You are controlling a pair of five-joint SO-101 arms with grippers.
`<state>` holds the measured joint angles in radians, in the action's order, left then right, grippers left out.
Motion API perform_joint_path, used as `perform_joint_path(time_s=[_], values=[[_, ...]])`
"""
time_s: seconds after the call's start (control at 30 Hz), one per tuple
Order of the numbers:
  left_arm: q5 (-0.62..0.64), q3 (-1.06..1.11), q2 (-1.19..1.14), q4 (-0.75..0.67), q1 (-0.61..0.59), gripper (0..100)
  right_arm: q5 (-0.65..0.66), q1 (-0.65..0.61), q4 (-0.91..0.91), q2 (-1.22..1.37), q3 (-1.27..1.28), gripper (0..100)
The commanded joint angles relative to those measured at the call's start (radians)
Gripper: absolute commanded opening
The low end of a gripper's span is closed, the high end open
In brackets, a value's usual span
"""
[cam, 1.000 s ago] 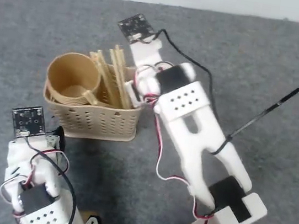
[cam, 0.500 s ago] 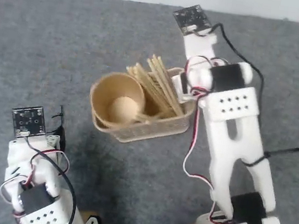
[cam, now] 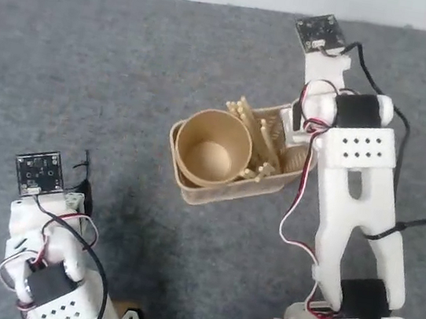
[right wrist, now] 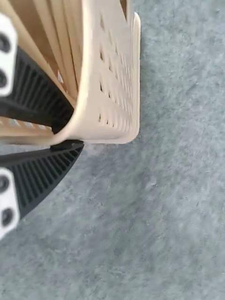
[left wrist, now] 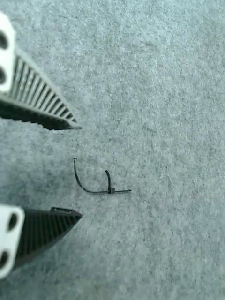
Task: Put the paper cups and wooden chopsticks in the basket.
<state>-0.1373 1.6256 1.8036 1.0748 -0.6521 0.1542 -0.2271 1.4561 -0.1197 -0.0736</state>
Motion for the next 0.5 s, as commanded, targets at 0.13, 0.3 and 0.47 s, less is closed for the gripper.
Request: perform_joint_path(time_s=[0.13,0.3,0.47], values=[[-0.005,-0.007,0.018,-0.023,0.002,25,0.009,0.008,-0.044,-0.065,0.008,21.5],[-0.005,-0.007,0.018,-0.023,0.002,25,0.011,0.008,-0.091,-0.065,0.008,25.8],[-0.005,-0.007,0.018,-0.023,0.002,25,0.011,0.007,-0.124,-0.067,0.005,25.3]])
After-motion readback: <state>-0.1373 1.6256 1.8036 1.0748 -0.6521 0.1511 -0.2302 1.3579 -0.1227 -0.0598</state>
